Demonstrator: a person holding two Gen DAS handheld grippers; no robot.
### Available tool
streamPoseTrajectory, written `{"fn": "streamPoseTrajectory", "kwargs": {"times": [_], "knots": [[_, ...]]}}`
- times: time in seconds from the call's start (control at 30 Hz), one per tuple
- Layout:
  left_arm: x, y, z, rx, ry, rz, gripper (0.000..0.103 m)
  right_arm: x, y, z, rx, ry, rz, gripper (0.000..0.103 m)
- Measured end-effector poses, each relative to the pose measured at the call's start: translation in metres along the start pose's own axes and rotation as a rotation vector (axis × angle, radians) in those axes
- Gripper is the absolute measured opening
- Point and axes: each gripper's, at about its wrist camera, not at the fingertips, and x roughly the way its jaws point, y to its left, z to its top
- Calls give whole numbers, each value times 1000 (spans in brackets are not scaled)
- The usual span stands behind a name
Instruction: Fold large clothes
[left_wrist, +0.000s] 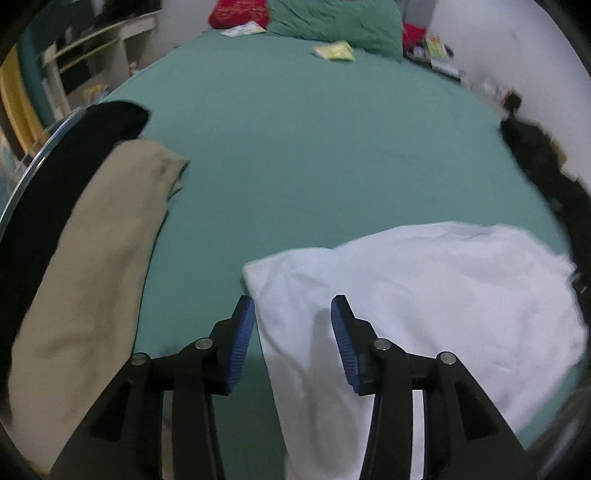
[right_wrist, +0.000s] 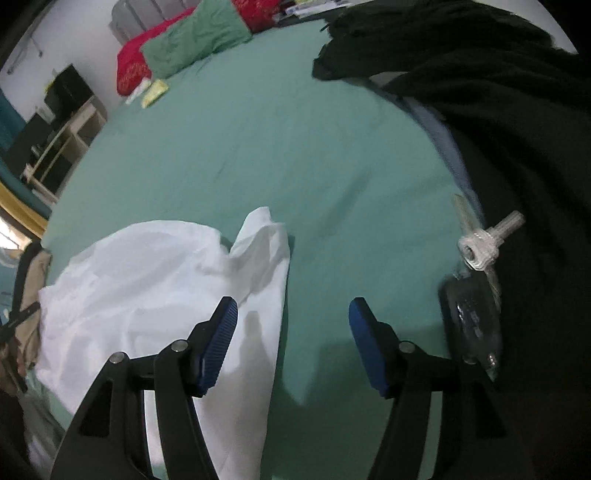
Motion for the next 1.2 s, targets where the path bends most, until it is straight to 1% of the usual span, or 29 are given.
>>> {"fn": "streamPoseTrajectory", "kwargs": {"times": [0.03, 0.07, 0.1, 0.13, 0.17, 0.2, 0.23, 0.27, 0.37, 0.43, 0.53, 0.6, 0.7, 0.77, 0.83, 0.87, 0.93, 0.97, 1.0, 1.03, 1.07, 1.1, 1.13, 1.17, 1.2], "knots": [[9, -9, 3, 22, 7, 20, 46, 6, 2, 1, -4, 6, 9, 62], [15, -12, 4, 42, 7, 36, 46, 13, 6, 5, -9, 11, 11, 59], [20, -14, 5, 50, 8, 37, 46, 17, 11, 6, -21, 9, 4, 41], [28, -14, 4, 50, 23, 38, 44, 19, 16, 5, -44, 7, -11, 18], [33, -12, 3, 32, 40, 47, 38, 24, 20, 8, -58, 10, -30, 10], [34, -9, 1, 7, 31, 58, 24, 24, 20, 7, -60, 5, -38, 6], [33, -6, 0, -10, 17, 74, 6, 22, 18, 8, -51, -6, -41, 4], [31, -4, 0, -16, 15, 82, 5, 20, 14, 8, -30, -17, -56, 4], [27, 6, -7, -59, -3, 98, 5, 10, 0, 10, 16, -47, -98, 4], [25, 8, -10, -78, -8, 122, 5, 6, -6, 7, 29, -41, -149, 4], [22, 9, -12, -103, -5, 87, 5, 2, -11, -3, 59, -42, -124, 4], [22, 12, -7, -108, -7, 80, 6, -1, -13, -5, 64, -47, -105, 4], [13, 15, -4, -125, -31, 55, 7, -6, -15, -5, 66, -42, -94, 5], [4, 15, 0, -117, -58, 63, 10, -10, -13, -5, 65, -56, -94, 6], [-6, 17, 6, -106, -84, 91, 24, -16, -2, -2, 27, -81, -125, 6], [-13, 15, 8, -96, -105, 103, 25, -17, 7, 2, 7, -91, -111, 6], [-32, 3, 8, -77, -144, 96, 25, -20, 27, 7, -44, -93, -49, 7], [-38, -3, 10, -66, -159, 82, 25, -19, 39, 9, -77, -81, -15, 8], [-43, -7, 12, -55, -169, 59, 25, -15, 52, 10, -112, -51, 32, 12], [-44, -18, 16, -49, -172, 33, 25, -8, 65, 11, -149, -8, 82, 19], [-46, -23, 19, -43, -166, -7, 25, 1, 76, 11, -177, 34, 112, 23], [-41, -32, 19, -33, -138, -58, 25, 12, 85, 11, -197, 83, 129, 34], [-32, -41, 19, -18, -91, -117, 25, 25, 92, 11, -210, 127, 135, 41], [-18, -51, 19, -1, -35, -175, 25, 37, 98, 10, -223, 162, 124, 43], [-5, -61, 20, 12, 22, -220, 26, 44, 102, 11, -238, 171, 108, 45]]}}
